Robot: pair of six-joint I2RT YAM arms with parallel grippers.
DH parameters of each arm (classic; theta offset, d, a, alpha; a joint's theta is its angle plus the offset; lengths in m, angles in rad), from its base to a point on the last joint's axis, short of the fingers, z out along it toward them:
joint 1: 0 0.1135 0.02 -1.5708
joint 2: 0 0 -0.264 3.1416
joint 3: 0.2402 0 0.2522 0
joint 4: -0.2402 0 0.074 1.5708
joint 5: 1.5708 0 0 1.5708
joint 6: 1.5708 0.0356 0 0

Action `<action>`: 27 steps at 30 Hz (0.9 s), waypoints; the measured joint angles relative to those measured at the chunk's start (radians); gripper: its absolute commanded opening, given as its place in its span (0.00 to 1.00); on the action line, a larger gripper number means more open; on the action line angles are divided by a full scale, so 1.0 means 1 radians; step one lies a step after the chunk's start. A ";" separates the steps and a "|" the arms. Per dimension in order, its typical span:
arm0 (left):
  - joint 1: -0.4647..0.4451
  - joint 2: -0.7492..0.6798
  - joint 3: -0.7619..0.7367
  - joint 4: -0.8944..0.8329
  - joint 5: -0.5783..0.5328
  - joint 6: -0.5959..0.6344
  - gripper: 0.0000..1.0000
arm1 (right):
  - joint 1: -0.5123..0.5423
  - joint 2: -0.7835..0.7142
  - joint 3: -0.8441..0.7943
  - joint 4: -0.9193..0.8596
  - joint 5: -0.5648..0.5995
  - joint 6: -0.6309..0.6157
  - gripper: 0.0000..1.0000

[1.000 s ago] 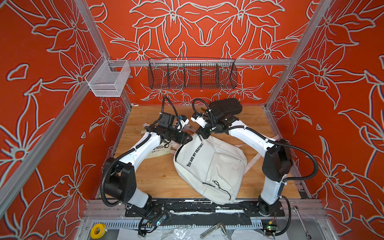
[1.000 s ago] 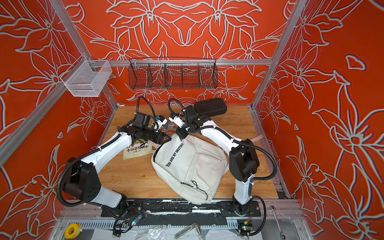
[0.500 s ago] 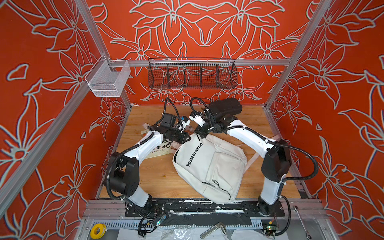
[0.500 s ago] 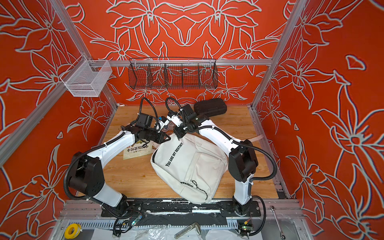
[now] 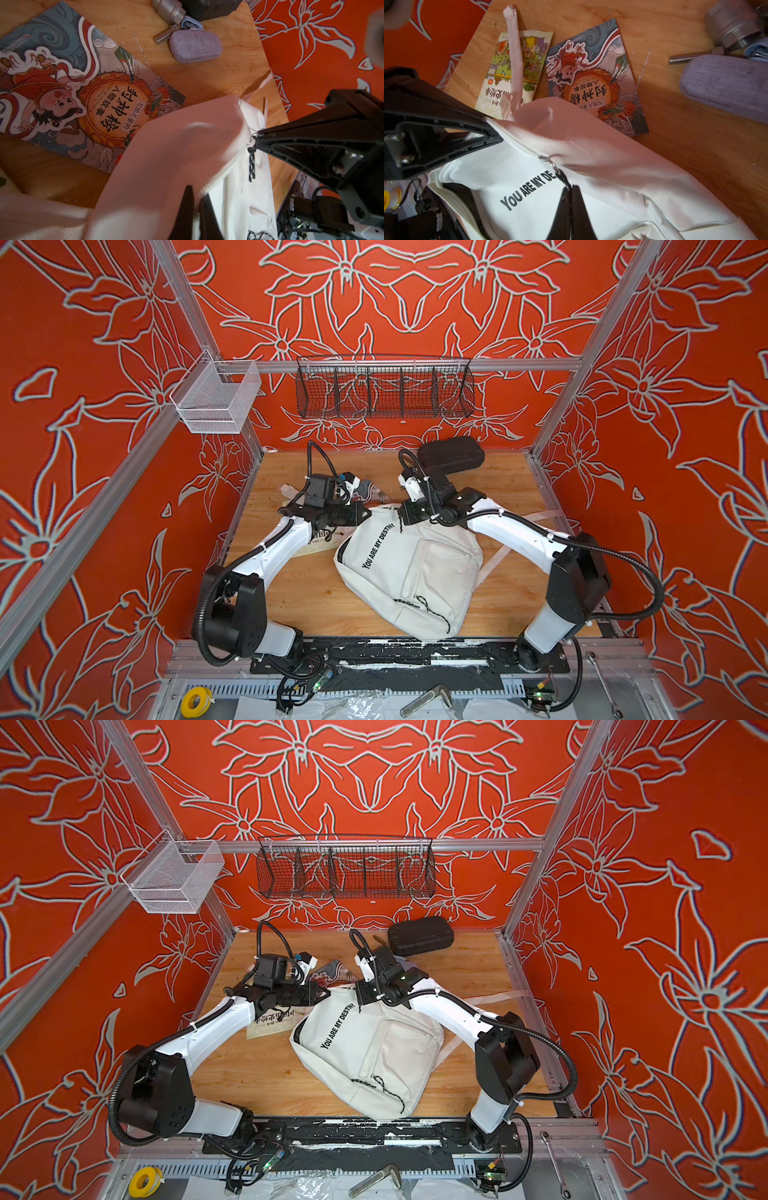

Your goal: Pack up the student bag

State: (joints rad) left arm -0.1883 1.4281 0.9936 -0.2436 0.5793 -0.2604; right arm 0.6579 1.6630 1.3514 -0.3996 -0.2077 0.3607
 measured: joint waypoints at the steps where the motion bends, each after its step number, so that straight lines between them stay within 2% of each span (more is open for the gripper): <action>1: 0.010 -0.002 -0.005 0.014 0.010 -0.024 0.00 | -0.005 -0.012 -0.015 0.013 0.006 0.015 0.00; 11: 0.051 -0.029 -0.014 0.052 0.040 -0.123 0.00 | -0.055 -0.008 -0.074 0.073 0.009 0.069 0.00; 17: 0.144 -0.127 -0.108 0.096 0.049 -0.194 0.00 | -0.108 -0.011 -0.146 0.086 -0.002 0.083 0.00; 27: 0.165 -0.154 -0.187 0.164 0.108 -0.288 0.00 | -0.190 -0.018 -0.083 -0.043 -0.024 -0.017 0.00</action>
State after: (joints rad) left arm -0.0235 1.2739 0.8066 -0.0795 0.6876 -0.5480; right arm 0.4675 1.6451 1.2686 -0.4423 -0.2321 0.3435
